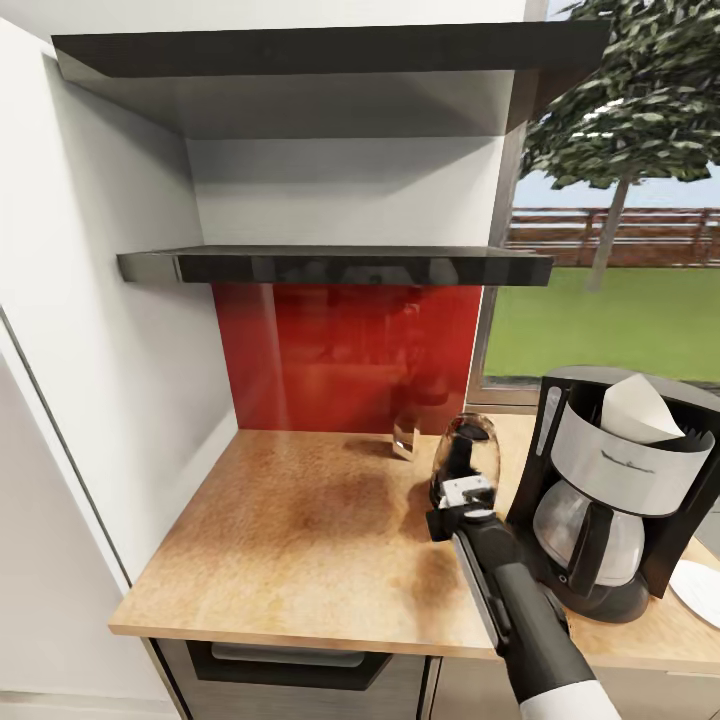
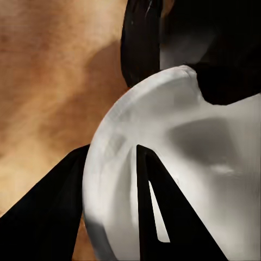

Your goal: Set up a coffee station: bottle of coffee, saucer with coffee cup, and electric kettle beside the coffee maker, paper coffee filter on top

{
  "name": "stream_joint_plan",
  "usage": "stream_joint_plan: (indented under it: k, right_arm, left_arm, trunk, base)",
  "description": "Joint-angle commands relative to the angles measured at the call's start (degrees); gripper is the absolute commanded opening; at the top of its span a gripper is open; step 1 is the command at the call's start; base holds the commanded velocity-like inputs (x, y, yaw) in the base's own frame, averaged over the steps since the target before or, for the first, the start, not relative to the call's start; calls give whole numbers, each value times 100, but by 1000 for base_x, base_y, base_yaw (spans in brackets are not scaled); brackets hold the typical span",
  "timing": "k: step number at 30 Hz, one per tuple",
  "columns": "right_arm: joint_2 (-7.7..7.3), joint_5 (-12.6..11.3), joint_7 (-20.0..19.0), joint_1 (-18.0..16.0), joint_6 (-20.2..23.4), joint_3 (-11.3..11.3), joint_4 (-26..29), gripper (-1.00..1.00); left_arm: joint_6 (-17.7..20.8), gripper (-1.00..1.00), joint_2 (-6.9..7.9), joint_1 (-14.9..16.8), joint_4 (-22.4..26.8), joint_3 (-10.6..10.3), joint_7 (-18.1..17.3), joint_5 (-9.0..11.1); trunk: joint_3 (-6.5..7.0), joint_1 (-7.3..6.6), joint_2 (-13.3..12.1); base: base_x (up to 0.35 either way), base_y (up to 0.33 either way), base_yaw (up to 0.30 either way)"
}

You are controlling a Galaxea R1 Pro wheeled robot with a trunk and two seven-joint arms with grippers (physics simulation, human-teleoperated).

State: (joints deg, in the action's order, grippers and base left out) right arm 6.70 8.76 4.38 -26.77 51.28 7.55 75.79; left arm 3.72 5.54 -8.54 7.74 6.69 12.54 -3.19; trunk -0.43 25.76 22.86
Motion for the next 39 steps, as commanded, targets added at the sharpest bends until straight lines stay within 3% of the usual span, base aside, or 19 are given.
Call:
stream_joint_plan:
  k: [1, 4, 7, 26, 39]
  right_arm:
    - [-1, 54, 3, -3, 33, 74, 24, -100]
    - [1, 48, 2, -3, 38, 364, 79, -100]
    - [-1, 41, 2, -3, 40, 438, 91, -100]
    - [2, 29, 2, -3, 39, 466, 103, -100]
    - [-2, 29, 2, -3, 31, 466, 94, -100]
  left_arm:
    - [40, 100, -4, -8, 25, 37, 2, -34]
    - [41, 100, -8, -8, 25, 23, 2, -40]
    - [41, 100, -14, -8, 26, 20, 2, -41]
    - [48, 100, -6, -8, 33, 69, 2, -19]
    - [65, 100, 0, -8, 34, 70, 10, -15]
  trunk:
    - [-5, 3, 6]
    - [-5, 3, 6]
    - [-5, 3, 6]
    - [-2, 3, 6]
    - [58, 3, 6]
  base:
    - [0, 0, 0]
    - [-50, -72, 0]
    - [-157, -185, 0]
    - [-248, -176, 4]
    - [-282, -80, 218]
